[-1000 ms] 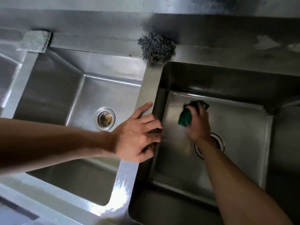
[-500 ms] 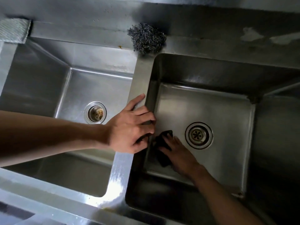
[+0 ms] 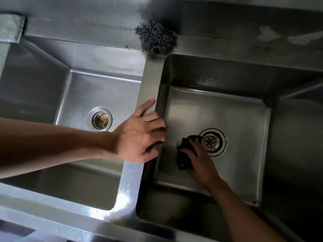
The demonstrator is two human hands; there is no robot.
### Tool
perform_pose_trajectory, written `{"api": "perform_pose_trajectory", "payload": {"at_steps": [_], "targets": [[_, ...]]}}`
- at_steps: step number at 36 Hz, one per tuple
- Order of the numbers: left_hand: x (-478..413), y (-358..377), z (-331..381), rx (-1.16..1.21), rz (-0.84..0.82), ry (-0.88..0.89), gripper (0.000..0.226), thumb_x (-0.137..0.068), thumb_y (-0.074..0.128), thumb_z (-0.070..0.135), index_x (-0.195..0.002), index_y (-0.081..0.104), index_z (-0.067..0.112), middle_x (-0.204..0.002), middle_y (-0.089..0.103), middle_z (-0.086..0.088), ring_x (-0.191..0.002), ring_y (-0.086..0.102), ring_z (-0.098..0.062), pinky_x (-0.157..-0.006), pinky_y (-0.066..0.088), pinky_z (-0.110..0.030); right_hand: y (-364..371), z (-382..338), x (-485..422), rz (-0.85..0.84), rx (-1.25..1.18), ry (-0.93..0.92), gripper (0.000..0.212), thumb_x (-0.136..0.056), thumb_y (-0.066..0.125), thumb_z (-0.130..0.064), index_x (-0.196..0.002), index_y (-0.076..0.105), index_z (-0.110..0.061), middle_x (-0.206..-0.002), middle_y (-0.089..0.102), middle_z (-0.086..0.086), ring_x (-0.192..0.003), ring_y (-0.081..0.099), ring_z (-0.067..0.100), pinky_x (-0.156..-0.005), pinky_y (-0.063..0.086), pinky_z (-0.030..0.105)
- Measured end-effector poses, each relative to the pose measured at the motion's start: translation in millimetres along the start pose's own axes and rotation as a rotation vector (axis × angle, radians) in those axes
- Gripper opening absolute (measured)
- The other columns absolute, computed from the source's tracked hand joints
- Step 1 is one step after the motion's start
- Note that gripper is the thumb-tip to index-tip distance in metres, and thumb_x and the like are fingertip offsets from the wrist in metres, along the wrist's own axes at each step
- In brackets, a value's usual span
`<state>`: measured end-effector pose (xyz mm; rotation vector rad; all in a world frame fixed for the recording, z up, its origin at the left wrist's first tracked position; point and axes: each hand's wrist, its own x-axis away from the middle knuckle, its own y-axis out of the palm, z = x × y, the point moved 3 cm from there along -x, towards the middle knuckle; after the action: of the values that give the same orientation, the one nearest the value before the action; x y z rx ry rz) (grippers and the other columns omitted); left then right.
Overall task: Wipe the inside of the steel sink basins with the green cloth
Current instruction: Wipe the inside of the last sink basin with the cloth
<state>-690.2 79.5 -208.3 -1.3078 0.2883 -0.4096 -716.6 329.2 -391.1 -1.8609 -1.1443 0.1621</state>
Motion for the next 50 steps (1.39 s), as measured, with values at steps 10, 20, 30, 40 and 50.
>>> {"api": "perform_pose_trajectory", "payload": {"at_steps": [10,20,30,40,50], "targets": [[0.3,1.3,-0.7,0.001,-0.010,0.007,0.016,-0.078,0.065,0.033,-0.087,0.072,0.022,-0.101,0.064,0.002,-0.100,0.062,-0.027,-0.123,0.022,-0.065,-19.7,-11.6,-37.9,0.024,0.066,0.103,0.083,-0.061,0.085,-0.016,-0.137,0.051,-0.025,-0.156,0.030,0.020,-0.145,0.022,0.047,-0.118,0.022,0.056],[0.4,1.5,-0.7,0.012,0.015,0.016,0.014,-0.078,0.067,0.032,-0.086,0.071,0.022,-0.100,0.063,0.002,-0.099,0.061,-0.026,-0.122,0.024,-0.066,7.4,-13.2,13.6,-0.135,0.183,-0.161,0.068,-0.054,0.083,-0.027,-0.115,0.054,-0.028,-0.154,0.036,0.013,-0.145,0.029,0.039,-0.117,0.026,0.052],[-0.3,1.4,-0.7,0.007,0.005,0.009,0.012,-0.079,0.065,0.031,-0.085,0.071,0.023,-0.099,0.065,0.002,-0.098,0.062,-0.027,-0.123,0.023,-0.065,-12.6,-26.8,-52.1,0.130,0.122,0.089,0.058,-0.073,0.078,-0.051,-0.111,0.063,-0.009,-0.147,0.042,0.024,-0.140,0.033,0.047,-0.113,0.033,0.056],[0.4,1.4,-0.5,0.012,0.016,0.006,0.013,-0.080,0.064,0.031,-0.084,0.071,0.022,-0.098,0.063,0.002,-0.096,0.062,-0.026,-0.123,0.023,-0.064,1.9,-15.1,-14.4,0.013,0.153,0.001,0.066,-0.055,0.090,-0.030,-0.111,0.065,-0.004,-0.147,0.043,0.024,-0.137,0.040,0.045,-0.107,0.043,0.052],[0.1,1.3,-0.1,-0.002,0.001,0.010,0.013,-0.082,0.061,0.031,-0.084,0.071,0.022,-0.095,0.063,0.003,-0.097,0.061,-0.026,-0.123,0.023,-0.064,-11.4,-31.1,-67.0,0.157,0.090,0.184,0.059,-0.071,0.081,-0.026,-0.121,0.058,-0.006,-0.156,0.026,0.025,-0.145,0.024,0.045,-0.114,0.035,0.050]]}}
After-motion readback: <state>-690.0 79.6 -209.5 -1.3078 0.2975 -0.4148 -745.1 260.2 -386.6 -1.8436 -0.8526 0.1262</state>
